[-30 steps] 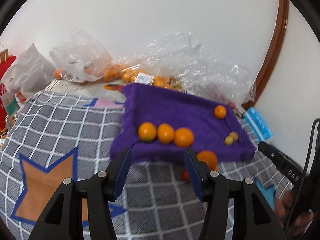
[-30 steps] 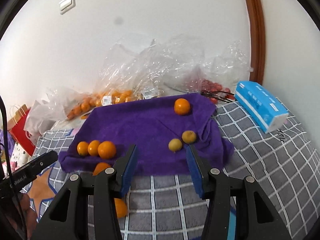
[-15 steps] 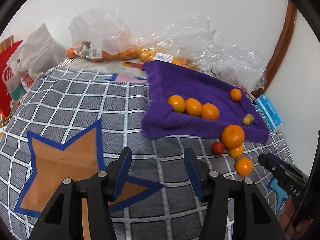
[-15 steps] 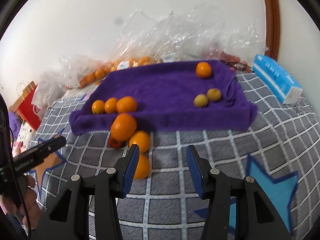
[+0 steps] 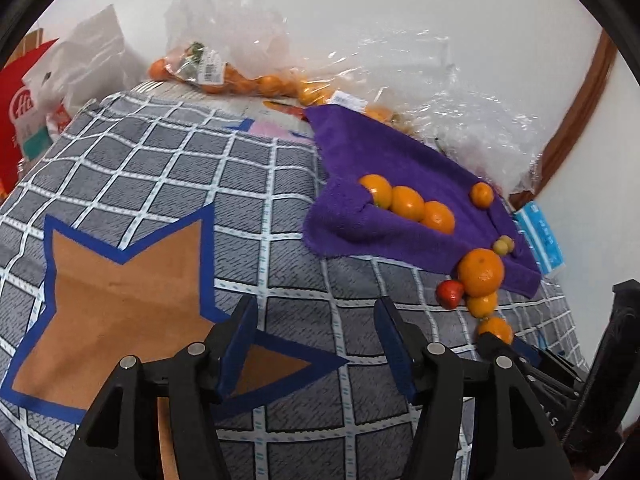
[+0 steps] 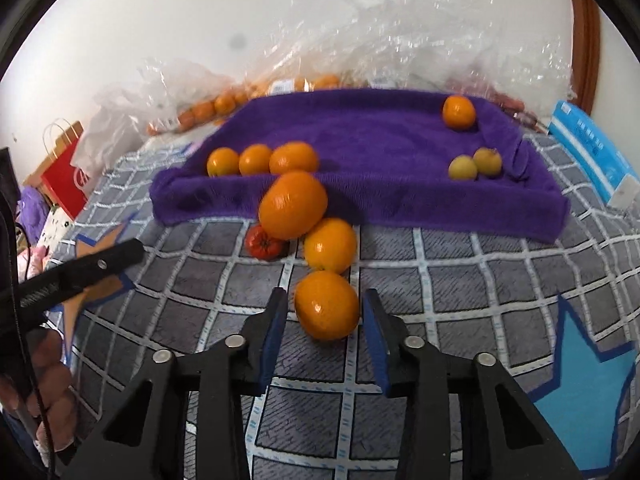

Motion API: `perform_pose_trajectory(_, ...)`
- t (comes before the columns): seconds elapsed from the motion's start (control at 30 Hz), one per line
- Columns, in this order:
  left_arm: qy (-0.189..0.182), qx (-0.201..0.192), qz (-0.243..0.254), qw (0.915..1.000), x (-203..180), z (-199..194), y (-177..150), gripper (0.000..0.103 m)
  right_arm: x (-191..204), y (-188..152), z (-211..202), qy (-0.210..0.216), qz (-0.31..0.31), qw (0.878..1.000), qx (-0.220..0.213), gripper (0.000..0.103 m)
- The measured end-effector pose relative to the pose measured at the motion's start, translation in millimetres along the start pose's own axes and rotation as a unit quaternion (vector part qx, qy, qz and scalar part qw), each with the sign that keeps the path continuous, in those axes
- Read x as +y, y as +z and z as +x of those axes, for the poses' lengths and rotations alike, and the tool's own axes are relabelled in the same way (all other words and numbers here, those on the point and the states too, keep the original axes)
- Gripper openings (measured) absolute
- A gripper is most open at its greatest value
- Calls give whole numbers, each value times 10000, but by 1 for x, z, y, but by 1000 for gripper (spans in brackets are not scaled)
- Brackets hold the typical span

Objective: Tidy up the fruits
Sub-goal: 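Close the right gripper on an orange lying beside the towel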

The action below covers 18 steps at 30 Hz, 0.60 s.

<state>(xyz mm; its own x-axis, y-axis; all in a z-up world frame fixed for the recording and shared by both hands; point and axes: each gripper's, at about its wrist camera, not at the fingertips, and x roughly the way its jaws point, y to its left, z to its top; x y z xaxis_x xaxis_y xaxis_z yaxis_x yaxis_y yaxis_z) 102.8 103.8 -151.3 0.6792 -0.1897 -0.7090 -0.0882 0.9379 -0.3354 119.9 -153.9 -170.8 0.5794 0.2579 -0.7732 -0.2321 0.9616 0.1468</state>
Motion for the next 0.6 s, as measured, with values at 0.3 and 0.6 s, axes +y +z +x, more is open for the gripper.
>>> perform_pose_trajectory(0.3, 263, -92, 208, 9994, -9, 1, -4, 58, -6, -2, -9, -104, -35, 9998, -194, 34)
perform_pose_trajectory(0.6, 179, -149, 19, 9997, -4, -2, -4, 56, -8, -3, -5, -243, 1, 9996, -114, 34)
